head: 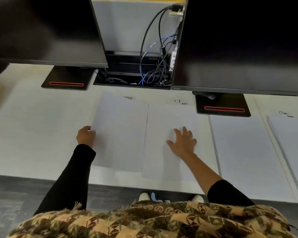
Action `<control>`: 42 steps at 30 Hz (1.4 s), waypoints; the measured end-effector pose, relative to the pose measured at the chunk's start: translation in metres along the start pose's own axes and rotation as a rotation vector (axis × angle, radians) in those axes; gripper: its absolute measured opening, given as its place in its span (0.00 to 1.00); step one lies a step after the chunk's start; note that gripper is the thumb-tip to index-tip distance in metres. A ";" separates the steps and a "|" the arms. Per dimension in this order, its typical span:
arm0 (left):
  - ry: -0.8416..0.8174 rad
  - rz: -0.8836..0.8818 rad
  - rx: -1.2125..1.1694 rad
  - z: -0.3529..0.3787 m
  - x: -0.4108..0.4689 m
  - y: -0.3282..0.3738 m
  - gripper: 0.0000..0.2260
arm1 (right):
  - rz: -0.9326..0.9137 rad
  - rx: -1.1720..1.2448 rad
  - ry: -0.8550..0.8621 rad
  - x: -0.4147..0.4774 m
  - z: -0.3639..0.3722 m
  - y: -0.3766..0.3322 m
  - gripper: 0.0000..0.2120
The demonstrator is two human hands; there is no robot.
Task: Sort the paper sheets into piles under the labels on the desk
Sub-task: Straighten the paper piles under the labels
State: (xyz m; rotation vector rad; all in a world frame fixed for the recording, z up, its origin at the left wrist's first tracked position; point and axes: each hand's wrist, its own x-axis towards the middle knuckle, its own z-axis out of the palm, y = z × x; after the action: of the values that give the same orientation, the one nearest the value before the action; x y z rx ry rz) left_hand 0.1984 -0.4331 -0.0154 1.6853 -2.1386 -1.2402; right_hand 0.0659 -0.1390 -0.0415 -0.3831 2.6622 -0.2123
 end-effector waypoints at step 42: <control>-0.322 0.440 0.238 0.218 -0.191 0.117 0.18 | 0.497 0.324 0.220 0.020 -0.082 0.235 0.45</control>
State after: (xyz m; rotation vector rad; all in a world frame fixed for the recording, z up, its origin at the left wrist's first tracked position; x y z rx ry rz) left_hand 0.0559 -0.1545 -0.0097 1.0348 -2.7445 -1.2218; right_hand -0.0426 0.0857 -0.0255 0.4233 2.7654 -0.5394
